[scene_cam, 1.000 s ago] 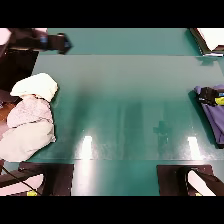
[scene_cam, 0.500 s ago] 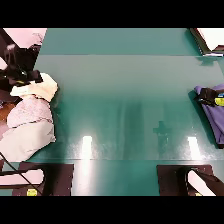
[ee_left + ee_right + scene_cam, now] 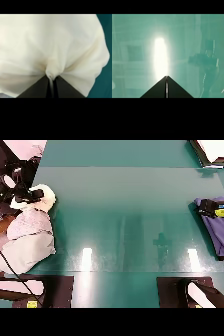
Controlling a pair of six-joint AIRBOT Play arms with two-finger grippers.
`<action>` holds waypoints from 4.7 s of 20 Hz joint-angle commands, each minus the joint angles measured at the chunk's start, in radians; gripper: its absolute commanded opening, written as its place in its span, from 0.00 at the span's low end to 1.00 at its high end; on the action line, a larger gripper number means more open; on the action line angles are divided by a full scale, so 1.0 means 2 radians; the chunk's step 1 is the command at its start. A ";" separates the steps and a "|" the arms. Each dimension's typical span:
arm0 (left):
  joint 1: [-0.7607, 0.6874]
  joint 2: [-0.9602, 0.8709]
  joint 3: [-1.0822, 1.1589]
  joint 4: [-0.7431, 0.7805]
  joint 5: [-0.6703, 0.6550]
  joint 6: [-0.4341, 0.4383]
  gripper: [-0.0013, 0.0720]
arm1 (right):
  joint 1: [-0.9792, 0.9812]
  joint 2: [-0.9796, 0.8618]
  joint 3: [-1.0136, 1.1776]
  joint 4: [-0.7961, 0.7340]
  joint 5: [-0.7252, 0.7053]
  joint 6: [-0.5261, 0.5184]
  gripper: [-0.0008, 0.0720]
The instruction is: Fold the shirts.
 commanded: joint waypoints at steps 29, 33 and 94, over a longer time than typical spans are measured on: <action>-0.430 0.019 0.295 -0.028 -0.205 0.076 0.90 | 0.093 -0.149 0.376 -0.005 0.086 0.000 0.03; -0.320 0.023 0.242 -0.111 -0.214 0.076 0.91 | 0.093 -0.149 0.375 -0.005 0.094 0.000 0.03; -0.187 0.254 0.359 -0.214 -0.101 0.193 0.05 | -0.007 0.050 0.245 0.074 -0.022 -0.080 0.03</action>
